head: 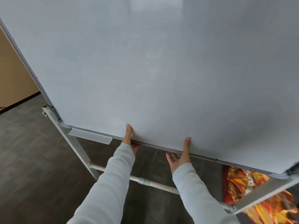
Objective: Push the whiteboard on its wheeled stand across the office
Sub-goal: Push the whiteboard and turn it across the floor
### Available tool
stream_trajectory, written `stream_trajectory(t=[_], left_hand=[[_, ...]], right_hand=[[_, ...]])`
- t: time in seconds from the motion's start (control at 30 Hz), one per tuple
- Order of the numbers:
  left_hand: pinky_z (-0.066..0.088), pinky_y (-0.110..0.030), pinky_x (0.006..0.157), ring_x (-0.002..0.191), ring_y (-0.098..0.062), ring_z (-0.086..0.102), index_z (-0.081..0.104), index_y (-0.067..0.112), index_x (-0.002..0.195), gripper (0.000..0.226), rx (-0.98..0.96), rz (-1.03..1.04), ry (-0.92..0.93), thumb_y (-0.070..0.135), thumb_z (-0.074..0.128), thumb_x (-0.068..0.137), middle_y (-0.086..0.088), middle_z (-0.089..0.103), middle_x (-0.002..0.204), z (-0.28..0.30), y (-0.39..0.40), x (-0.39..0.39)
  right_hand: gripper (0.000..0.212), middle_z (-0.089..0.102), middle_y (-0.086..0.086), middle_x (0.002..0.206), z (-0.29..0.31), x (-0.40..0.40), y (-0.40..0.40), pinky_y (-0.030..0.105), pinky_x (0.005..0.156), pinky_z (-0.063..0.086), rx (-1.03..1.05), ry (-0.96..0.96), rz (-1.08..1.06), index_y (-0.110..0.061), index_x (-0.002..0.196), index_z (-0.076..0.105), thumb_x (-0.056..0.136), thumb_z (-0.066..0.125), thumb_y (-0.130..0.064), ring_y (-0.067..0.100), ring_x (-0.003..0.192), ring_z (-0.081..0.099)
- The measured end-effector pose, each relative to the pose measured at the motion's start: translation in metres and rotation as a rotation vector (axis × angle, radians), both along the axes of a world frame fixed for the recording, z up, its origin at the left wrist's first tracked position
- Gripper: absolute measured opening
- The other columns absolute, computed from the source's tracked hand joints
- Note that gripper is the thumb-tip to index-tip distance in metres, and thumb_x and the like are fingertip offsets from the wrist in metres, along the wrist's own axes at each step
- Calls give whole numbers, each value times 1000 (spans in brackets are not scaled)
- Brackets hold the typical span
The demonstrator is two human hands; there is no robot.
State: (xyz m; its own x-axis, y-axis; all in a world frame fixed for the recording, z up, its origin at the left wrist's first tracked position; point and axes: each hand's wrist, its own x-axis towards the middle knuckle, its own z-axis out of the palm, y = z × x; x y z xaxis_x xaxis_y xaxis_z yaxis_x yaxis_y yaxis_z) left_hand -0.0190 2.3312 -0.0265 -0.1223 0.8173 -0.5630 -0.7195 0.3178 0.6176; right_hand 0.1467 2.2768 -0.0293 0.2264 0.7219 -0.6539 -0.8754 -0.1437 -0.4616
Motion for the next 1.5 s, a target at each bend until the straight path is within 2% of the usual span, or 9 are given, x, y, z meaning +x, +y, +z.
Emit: stream_trajectory(t=[0.13, 0.3, 0.47, 0.67, 1.0, 1.13, 1.27, 1.4, 1.5], left_hand=[[47, -45, 102, 110, -32, 57, 46, 10, 122, 81, -3, 29, -44, 57, 76, 63, -12, 55, 122, 0, 33, -40], [47, -41, 101, 101, -29, 59, 48, 8, 119, 67, 1, 76, -123, 47, 76, 72, -11, 58, 114, 2, 73, -85], [45, -39, 105, 106, -27, 63, 57, 6, 118, 67, -27, 125, -106, 42, 81, 67, -12, 64, 119, 1, 115, -140], [49, -40, 101, 105, -28, 65, 60, 7, 114, 106, -44, 194, -56, 48, 93, 22, -11, 65, 119, -5, 150, -193], [45, -42, 105, 123, -30, 53, 49, 7, 132, 133, -40, 308, -29, 52, 94, 15, -11, 52, 137, -14, 220, -270], [52, -35, 89, 105, -27, 61, 53, 6, 121, 118, -28, 358, -47, 51, 91, 19, -10, 58, 126, -8, 253, -299], [51, -33, 91, 101, -24, 62, 55, 6, 119, 115, -27, 427, -41, 52, 91, 19, -10, 60, 123, -2, 282, -332], [44, -39, 105, 114, -27, 57, 56, 9, 111, 71, 12, 501, -144, 55, 78, 63, -11, 59, 123, 4, 309, -372], [44, -43, 105, 117, -29, 56, 48, 12, 127, 105, 29, 589, -186, 64, 82, 42, -10, 58, 126, 9, 323, -396]], right_hand=[[59, 58, 10, 124, 1, -17, 41, 47, 111, 36, 89, 127, -28, -13, 111, 53, 73, 72, -54, 28, 122, 52], [83, 60, 11, 125, 9, -56, 100, 50, 106, 42, 156, 225, -91, -16, 125, 52, 56, 79, -56, 31, 111, 59], [76, 60, 12, 122, 7, -102, 152, 53, 102, 45, 166, 188, -62, -18, 126, 51, 67, 75, -59, 33, 112, 59], [67, 62, 11, 124, 2, -150, 202, 52, 101, 47, 191, 110, 16, -20, 120, 55, 70, 71, -63, 33, 113, 59], [56, 66, 7, 116, 4, -227, 299, 48, 98, 49, 193, 48, 105, -25, 110, 61, 72, 67, -66, 28, 106, 63], [66, 67, 6, 118, 1, -261, 353, 47, 98, 49, 197, 29, 189, -24, 117, 61, 70, 66, -69, 27, 107, 65], [67, 67, 6, 118, -1, -300, 401, 45, 99, 49, 194, 24, 274, -25, 118, 62, 70, 65, -71, 26, 107, 65], [77, 66, 5, 121, -2, -345, 447, 44, 99, 49, 188, 31, 386, -24, 128, 57, 69, 64, -73, 25, 110, 63], [79, 65, 6, 122, -2, -373, 474, 44, 100, 48, 192, 35, 448, -24, 131, 55, 69, 64, -73, 26, 110, 62]])
